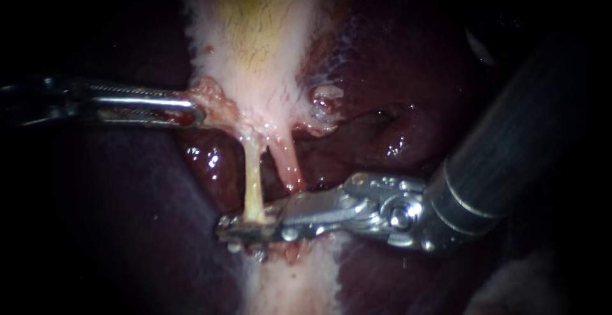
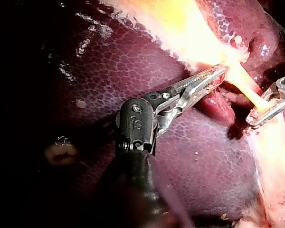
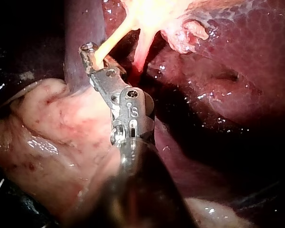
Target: Going back second clip left tube
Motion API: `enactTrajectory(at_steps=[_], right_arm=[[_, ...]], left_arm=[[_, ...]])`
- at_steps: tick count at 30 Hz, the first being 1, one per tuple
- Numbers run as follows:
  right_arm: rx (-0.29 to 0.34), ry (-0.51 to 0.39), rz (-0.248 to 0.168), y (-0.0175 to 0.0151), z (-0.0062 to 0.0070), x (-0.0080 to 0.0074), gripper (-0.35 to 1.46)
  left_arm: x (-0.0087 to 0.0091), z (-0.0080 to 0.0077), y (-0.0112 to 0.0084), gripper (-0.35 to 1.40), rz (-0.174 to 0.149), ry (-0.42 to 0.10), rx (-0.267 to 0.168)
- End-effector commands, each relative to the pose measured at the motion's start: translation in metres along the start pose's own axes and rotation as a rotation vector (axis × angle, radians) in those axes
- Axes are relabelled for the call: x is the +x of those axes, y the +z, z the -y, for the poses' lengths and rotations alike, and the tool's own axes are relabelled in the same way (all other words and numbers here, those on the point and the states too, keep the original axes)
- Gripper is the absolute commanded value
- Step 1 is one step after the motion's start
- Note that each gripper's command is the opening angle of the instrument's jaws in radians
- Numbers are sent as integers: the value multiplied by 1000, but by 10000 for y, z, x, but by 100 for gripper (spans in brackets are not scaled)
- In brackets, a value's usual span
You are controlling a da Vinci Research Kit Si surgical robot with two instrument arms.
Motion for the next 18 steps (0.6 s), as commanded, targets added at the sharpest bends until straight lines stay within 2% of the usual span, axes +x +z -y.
enactTrajectory(at_steps=[1,3,5,6,7,9,12,16,18], right_arm=[[1,1,0,1,0,0,-35],[-2,19,2,1,-1,0,-35],[2,24,-5,2,-4,-2,-12],[5,23,-10,3,-5,-2,9],[10,22,-25,4,-7,-3,20],[27,22,-52,7,-10,-2,32],[41,22,-82,11,-12,0,41],[35,22,-86,13,-13,0,43],[26,-25,-90,14,-17,0,43]], left_arm=[[0,0,0,-35,0,0,-1],[0,0,-1,-35,0,0,-1],[0,0,-1,-35,0,0,-1],[0,0,-1,-35,0,0,-1],[0,0,-1,-35,0,0,-1],[0,1,-1,-35,0,0,-1],[0,1,-1,-35,0,0,-1],[0,1,-1,-35,1,0,-1],[0,1,-1,-35,1,0,-1]])
